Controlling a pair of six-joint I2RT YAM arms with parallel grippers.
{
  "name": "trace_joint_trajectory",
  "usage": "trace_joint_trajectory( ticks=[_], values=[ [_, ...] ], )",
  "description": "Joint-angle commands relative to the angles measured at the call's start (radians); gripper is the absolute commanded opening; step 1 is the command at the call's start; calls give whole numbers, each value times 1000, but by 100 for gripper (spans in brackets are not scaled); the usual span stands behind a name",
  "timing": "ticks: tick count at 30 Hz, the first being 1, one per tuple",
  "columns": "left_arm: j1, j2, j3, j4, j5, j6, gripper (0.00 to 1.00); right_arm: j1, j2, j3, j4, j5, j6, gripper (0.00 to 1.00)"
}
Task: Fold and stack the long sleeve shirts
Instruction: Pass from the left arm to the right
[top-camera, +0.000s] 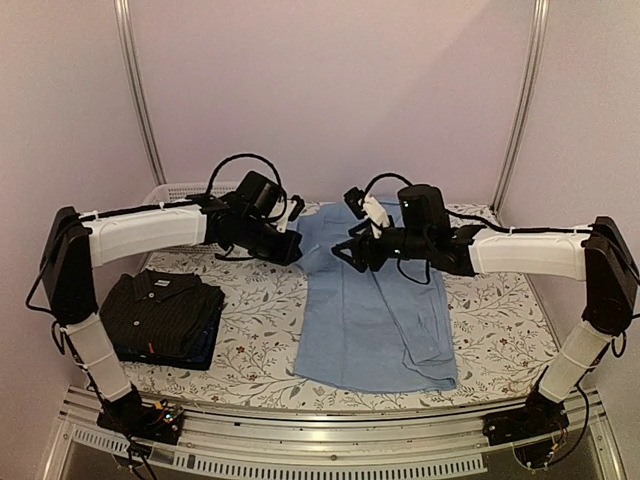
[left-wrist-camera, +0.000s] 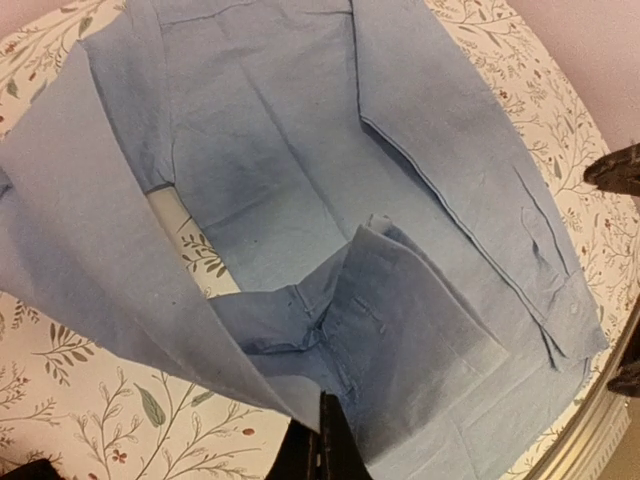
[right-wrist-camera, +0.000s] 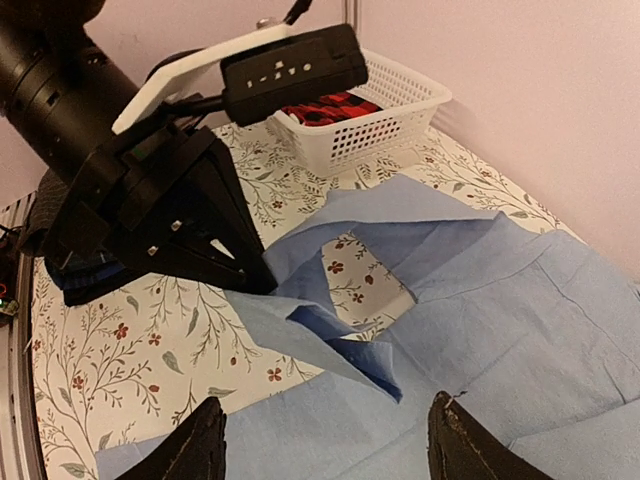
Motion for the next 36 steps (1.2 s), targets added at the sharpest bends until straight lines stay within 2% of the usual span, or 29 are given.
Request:
trace_joint_trajectory(
  ticks=[1,10,24,30,36],
  values=[
    [8,-100,-73,57,81,66,0,47,-7,-64,127,-76,-142,68],
    [6,-191,-171,82,131,102,0,74,38,-12,126,-104,-247,68],
    [-9,-226,-233,86,136,106,0,108,173,125,30,-201,-285,66],
    [-8,-236,-238,91,130,103,0,127,201,126,23,-195,-268,63],
    [-8,-233,-242,93,124,102,0,127,200,125,28,-171,-243,54]
  ],
)
